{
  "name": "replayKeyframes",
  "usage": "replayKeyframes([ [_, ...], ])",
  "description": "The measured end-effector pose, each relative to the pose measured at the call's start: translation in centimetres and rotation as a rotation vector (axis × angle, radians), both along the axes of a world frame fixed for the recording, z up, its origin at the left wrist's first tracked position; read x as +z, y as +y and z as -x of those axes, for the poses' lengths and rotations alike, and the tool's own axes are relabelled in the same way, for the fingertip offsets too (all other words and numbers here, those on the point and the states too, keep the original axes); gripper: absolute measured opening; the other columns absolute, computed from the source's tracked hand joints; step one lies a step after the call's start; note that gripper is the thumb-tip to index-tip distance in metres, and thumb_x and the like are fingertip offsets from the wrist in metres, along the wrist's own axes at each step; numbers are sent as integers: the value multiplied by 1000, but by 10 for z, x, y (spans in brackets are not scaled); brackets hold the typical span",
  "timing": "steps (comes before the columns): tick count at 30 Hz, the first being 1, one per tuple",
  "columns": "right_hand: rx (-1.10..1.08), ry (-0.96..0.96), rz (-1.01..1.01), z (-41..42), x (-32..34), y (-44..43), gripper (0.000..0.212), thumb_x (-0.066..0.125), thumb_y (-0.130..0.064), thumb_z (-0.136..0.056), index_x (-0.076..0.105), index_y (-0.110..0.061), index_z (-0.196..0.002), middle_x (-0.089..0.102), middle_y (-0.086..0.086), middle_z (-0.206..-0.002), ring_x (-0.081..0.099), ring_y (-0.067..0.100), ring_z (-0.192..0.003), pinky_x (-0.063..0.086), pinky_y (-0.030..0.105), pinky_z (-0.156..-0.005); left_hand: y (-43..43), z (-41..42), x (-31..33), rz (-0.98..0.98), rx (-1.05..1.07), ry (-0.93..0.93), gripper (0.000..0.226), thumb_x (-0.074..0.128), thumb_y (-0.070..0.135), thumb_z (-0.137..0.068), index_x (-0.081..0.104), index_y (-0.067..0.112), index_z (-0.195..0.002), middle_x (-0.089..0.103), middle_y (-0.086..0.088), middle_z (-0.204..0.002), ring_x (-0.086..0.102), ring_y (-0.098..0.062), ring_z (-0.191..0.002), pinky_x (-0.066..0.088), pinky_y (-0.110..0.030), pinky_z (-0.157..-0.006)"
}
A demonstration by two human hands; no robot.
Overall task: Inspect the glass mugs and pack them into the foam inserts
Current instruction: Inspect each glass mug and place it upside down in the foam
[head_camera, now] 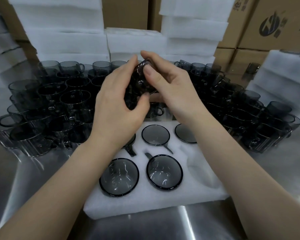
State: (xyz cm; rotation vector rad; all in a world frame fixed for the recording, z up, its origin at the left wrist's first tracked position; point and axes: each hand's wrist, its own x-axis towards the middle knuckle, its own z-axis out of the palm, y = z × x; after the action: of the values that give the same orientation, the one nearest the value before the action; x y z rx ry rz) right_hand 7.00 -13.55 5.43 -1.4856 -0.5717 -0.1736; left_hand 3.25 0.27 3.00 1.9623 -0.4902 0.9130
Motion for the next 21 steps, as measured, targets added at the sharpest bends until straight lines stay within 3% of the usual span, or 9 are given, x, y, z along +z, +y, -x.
replayKeyframes([
  [2,-88,-105,56,0,-1,2,32,55,-12,-99,58,-13,-130,65,-13,-97,61,-6,-93,51,17,-79,-2,1,1,-24,6,27,68,74,21,-82,45,9,-143,54,2,-137,49,-9,-127,37,-23,-108],
  [4,-137,-114,49,0,-2,2,29,52,-14,-100,62,-9,-127,70,-4,-105,64,4,-103,54,26,-86,-1,1,2,-18,3,27,67,79,22,-78,51,12,-138,58,4,-131,53,-8,-122,40,-23,-106],
  [6,-133,-45,1,2,-1,2,28,49,-19,-102,66,-9,-121,71,4,-108,68,17,-104,59,35,-75,-1,2,3,-1,-11,16,63,81,20,-76,55,14,-133,60,7,-127,56,-7,-119,43,-27,-105],
  [8,-98,48,-62,2,1,0,28,47,-23,-103,68,-11,-117,72,6,-105,71,21,-96,59,36,-61,-1,2,2,7,-32,8,61,80,19,-76,56,13,-132,62,5,-127,57,-9,-119,45,-32,-104],
  [13,137,336,-190,-4,4,-7,33,47,-31,-101,63,-11,-123,68,13,-111,66,29,-102,58,46,-79,2,1,0,52,-120,-21,61,80,12,-75,54,14,-130,59,8,-126,56,-10,-122,46,-36,-104],
  [15,346,466,-206,-4,5,-9,38,49,-40,-98,59,-14,-123,64,16,-117,65,32,-104,57,48,-83,1,1,-1,89,-157,-15,62,81,10,-74,51,17,-128,57,10,-124,57,-9,-121,47,-32,-103],
  [17,464,518,-205,-3,4,-9,44,47,-46,-97,58,-12,-121,64,16,-115,68,31,-96,58,45,-75,1,0,-2,82,-153,-8,65,80,11,-73,48,18,-129,56,10,-124,56,-7,-120,46,-25,-101],
  [21,231,349,-130,-4,1,-5,35,50,-35,-100,65,-7,-114,69,16,-105,69,33,-90,59,42,-66,0,-3,-1,-73,-25,25,74,77,18,-75,44,13,-141,52,9,-132,48,-4,-123,32,-7,-103],
])
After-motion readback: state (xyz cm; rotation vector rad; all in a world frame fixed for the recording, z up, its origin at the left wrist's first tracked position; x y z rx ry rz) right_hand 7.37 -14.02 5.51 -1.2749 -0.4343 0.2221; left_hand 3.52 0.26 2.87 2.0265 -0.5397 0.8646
